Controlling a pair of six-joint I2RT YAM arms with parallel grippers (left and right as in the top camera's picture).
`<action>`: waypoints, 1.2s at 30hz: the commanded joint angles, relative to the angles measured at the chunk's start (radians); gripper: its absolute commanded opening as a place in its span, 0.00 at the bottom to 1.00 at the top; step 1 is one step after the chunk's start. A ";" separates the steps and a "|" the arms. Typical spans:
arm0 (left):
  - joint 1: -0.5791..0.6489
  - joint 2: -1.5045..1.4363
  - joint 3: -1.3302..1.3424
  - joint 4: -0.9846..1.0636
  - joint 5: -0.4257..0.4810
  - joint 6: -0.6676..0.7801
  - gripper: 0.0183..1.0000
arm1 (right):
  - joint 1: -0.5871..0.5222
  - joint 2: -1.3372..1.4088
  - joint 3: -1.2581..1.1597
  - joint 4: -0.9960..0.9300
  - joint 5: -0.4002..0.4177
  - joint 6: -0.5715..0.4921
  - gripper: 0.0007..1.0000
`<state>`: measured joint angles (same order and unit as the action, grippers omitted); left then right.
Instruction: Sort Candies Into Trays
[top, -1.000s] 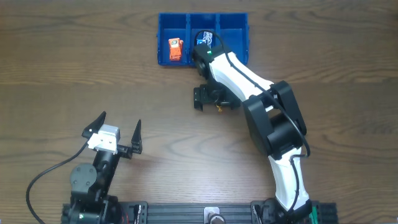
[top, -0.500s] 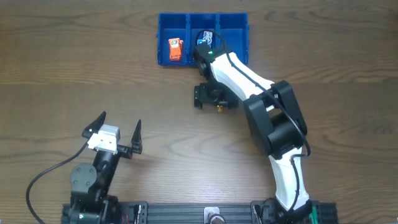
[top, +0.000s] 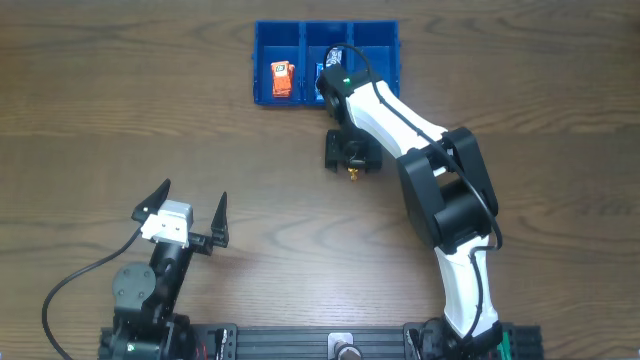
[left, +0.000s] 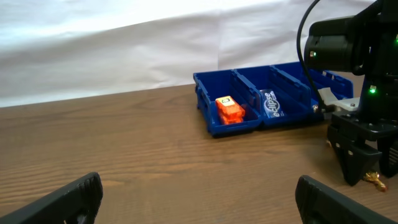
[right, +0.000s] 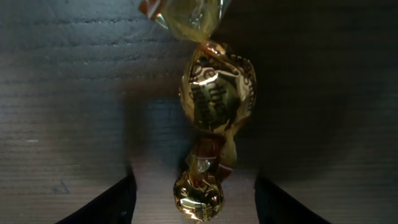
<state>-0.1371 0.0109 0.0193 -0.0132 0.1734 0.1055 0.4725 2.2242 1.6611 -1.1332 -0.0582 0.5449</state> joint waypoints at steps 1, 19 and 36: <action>0.006 -0.005 -0.014 -0.047 0.010 0.006 1.00 | -0.003 -0.036 -0.006 -0.003 0.011 0.004 0.57; 0.006 -0.005 -0.014 -0.047 0.010 0.006 1.00 | -0.003 -0.036 -0.006 -0.005 0.010 0.005 0.27; 0.006 -0.005 -0.014 -0.047 0.010 0.006 0.99 | 0.000 -0.130 -0.006 0.002 0.008 -0.021 0.18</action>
<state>-0.1371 0.0109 0.0193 -0.0132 0.1734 0.1055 0.4725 2.1841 1.6535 -1.1320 -0.0563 0.5434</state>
